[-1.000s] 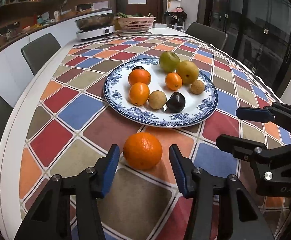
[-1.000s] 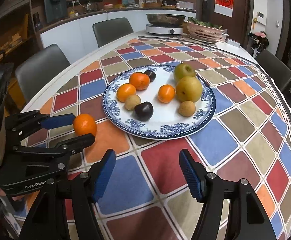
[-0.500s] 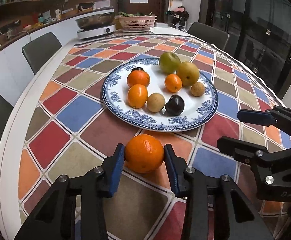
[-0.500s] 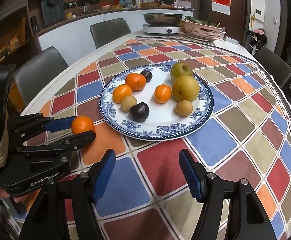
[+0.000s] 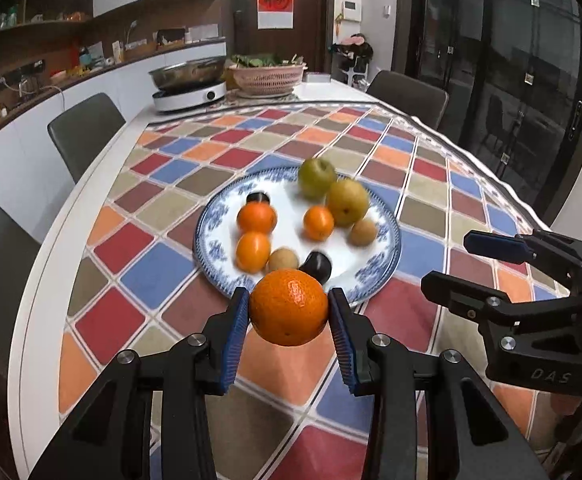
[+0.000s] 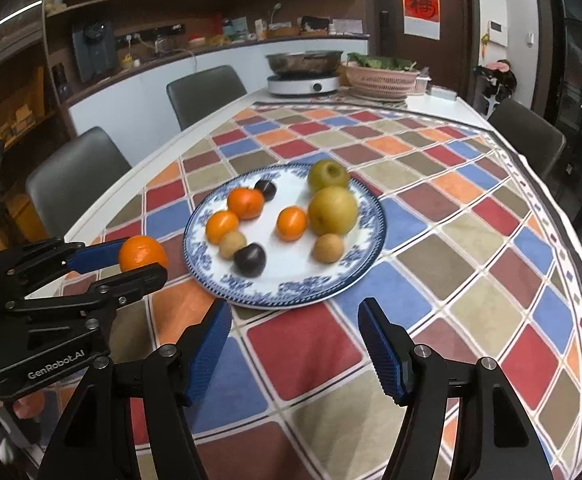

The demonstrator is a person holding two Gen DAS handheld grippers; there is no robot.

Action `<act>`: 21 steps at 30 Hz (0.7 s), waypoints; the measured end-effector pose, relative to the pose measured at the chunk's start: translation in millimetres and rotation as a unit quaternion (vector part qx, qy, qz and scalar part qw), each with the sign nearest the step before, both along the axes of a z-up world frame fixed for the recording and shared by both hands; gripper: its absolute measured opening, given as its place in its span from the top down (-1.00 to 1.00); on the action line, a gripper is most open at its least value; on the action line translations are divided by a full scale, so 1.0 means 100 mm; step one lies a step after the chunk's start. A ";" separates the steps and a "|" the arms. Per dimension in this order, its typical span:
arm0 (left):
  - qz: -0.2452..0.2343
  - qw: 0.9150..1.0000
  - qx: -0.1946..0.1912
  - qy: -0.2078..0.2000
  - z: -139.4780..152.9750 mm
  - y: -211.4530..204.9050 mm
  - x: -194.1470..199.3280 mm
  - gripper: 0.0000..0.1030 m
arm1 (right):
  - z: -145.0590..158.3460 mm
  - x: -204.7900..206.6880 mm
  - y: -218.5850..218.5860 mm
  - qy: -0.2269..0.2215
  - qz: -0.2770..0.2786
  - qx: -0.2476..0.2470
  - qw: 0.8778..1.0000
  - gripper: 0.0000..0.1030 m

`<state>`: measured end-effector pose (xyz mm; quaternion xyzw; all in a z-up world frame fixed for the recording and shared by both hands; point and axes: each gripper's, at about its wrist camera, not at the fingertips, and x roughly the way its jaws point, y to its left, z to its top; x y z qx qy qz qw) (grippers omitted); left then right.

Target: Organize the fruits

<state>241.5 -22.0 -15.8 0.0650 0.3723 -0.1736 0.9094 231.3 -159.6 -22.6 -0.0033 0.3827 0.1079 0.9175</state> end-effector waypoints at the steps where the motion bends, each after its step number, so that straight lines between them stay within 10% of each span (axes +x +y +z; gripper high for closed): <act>1: -0.001 1.000 0.000 -0.002 0.03 -0.03 0.02 0.23 | 0.03 0.00 -0.03 -0.004 -0.003 0.000 1.000 -0.29; 21: -0.009 1.000 -0.006 0.012 -0.03 -0.38 0.68 0.23 | 0.11 0.39 -0.35 -0.019 -0.046 0.005 0.999 -0.29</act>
